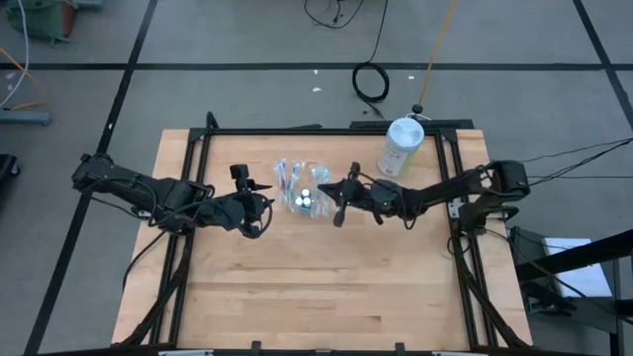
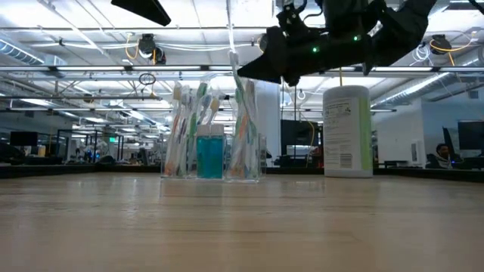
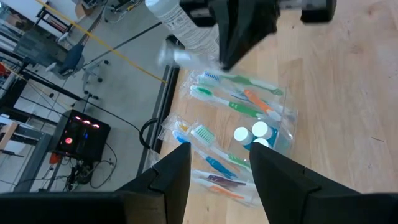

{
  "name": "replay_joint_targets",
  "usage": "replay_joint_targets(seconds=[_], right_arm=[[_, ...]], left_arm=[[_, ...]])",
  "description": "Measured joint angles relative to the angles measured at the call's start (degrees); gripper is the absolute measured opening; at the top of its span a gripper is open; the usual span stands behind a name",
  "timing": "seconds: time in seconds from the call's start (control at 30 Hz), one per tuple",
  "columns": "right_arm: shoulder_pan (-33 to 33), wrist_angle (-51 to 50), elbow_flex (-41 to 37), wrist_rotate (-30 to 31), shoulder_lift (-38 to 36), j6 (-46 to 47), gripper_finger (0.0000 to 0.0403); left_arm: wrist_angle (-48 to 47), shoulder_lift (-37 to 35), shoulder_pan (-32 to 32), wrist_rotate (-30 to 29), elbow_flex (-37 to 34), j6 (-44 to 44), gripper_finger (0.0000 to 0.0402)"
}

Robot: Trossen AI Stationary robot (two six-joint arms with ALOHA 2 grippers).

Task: Pick & Place toothbrushing station
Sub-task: Put the green toothbrush into the transparent organizer

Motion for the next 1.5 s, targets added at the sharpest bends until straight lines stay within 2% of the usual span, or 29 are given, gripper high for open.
replay_joint_targets(seconds=[0.13, 0.47, 0.73, 0.83, 1.1, 1.5], right_arm=[[-0.14, 0.70, 0.03, 0.52, 2.59, 0.37, 0.0000], [4.27, -5.10, -0.01, 11.71, 3.64, -2.57, 0.0000], [8.30, -5.53, -0.01, 11.96, 3.63, -4.66, 0.0000], [8.39, -6.97, -0.03, 11.99, 3.59, -4.06, 0.0000], [5.99, -17.49, -0.03, 12.36, 3.57, 4.91, 0.0000], [6.36, -17.53, -0.08, 11.75, 3.55, 5.93, 0.0009]], left_arm=[[-0.02, 0.00, 0.00, 0.00, 0.00, -0.32, 0.0170], [-0.06, 0.00, 0.00, 1.50, 0.00, -0.51, 0.0170], [-0.08, 0.00, 0.01, 2.56, 0.00, -0.51, 0.0170], [-0.08, 0.00, 0.01, 2.55, 0.00, -0.51, 0.0170], [-0.08, 0.00, 0.00, 2.58, 0.00, -0.51, 0.0170], [-0.08, 0.00, 0.01, 2.58, 0.00, -0.73, 0.0170]])
